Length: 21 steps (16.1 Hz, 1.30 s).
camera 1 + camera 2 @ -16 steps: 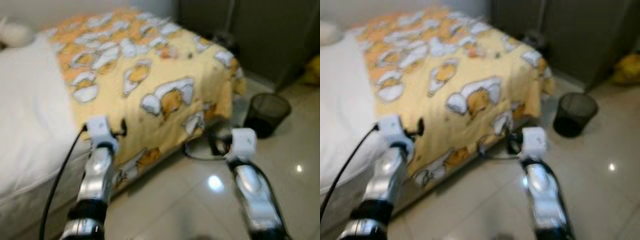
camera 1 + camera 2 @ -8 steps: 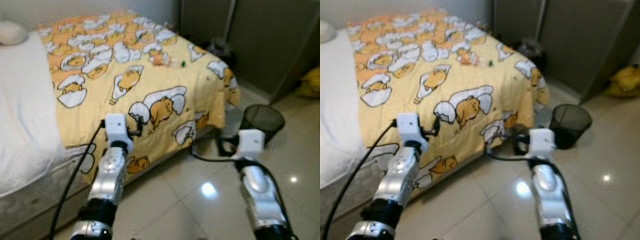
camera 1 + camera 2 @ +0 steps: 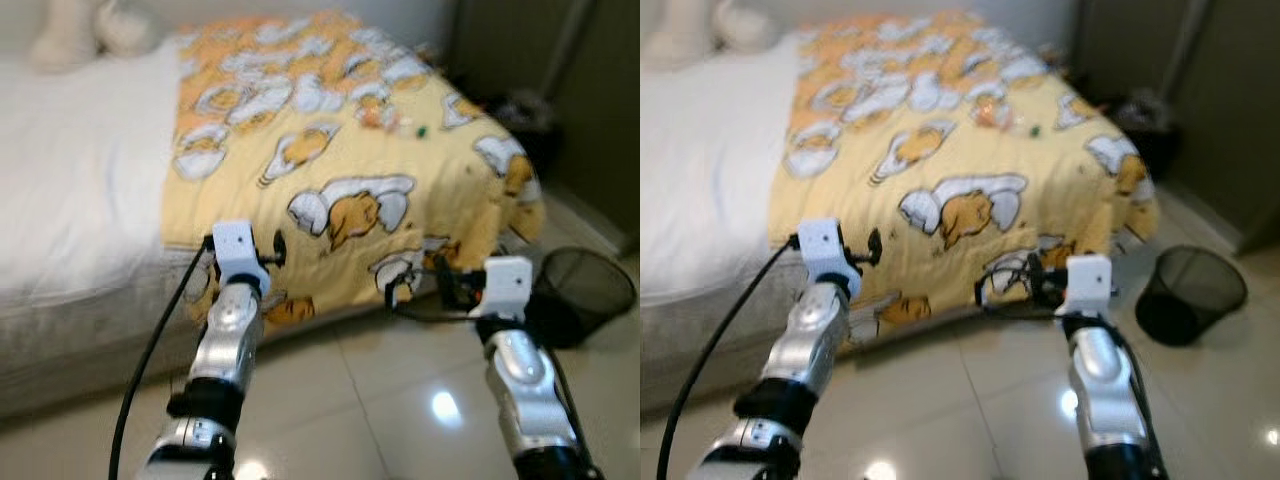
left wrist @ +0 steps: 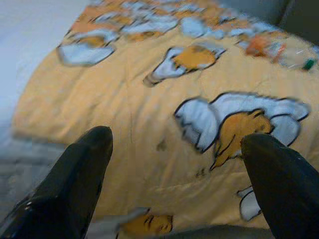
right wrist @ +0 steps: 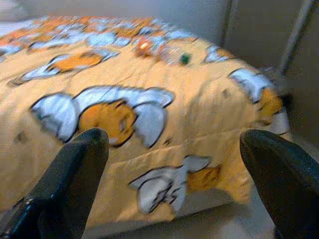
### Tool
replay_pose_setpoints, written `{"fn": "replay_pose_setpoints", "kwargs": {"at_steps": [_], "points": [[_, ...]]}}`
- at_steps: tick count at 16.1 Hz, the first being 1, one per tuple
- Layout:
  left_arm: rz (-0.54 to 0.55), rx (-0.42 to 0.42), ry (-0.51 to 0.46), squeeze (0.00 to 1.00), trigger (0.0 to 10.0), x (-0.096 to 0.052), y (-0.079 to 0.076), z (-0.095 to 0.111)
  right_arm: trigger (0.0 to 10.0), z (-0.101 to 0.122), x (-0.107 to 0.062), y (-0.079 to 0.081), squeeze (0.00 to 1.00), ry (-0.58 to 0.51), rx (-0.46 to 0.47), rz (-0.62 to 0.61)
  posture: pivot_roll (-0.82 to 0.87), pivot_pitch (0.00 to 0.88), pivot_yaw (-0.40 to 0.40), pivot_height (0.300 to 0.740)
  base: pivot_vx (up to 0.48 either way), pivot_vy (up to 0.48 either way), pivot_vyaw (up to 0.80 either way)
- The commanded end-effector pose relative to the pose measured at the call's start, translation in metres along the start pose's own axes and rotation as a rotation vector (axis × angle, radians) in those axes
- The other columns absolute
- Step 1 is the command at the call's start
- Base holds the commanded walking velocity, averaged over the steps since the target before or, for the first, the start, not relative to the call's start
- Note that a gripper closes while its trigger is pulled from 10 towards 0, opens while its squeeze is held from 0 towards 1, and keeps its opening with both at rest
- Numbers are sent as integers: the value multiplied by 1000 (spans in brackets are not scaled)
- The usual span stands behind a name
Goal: Clean up the room
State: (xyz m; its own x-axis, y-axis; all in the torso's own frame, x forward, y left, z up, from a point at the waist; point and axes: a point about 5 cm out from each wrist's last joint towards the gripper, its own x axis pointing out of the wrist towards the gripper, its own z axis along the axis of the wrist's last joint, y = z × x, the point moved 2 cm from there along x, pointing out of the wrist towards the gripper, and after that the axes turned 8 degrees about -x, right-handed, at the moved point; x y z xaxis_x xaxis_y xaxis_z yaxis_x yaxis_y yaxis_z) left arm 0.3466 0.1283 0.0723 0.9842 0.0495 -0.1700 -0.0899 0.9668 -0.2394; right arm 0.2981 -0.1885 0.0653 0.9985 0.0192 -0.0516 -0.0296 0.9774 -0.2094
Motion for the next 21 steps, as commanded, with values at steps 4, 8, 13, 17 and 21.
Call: {"fn": "replay_pose_setpoints", "kwargs": {"at_steps": [4,8,13,17,21], "points": [[-14,23,12,0,10000,4,-7,-1,10000,2,3,0,24,-11,-6,4,-207,0,97,740,0,-480,464],[-164,131,-78,0,10000,4,-33,13,10000,0,4,-1,0,3,-13,-13,-199,0,92,740,0,-240,350],[-230,110,-102,0,10000,3,-43,19,10000,3,9,6,0,-6,-27,2,-196,0,97,740,456,0,0],[-234,80,-82,0,10000,3,-41,16,10000,1,10,9,0,-3,-18,6,-195,0,97,740,480,0,0],[-231,77,-81,0,10000,3,-39,15,10000,-1,9,8,0,6,-15,11,-198,0,90,740,480,0,0]]}}
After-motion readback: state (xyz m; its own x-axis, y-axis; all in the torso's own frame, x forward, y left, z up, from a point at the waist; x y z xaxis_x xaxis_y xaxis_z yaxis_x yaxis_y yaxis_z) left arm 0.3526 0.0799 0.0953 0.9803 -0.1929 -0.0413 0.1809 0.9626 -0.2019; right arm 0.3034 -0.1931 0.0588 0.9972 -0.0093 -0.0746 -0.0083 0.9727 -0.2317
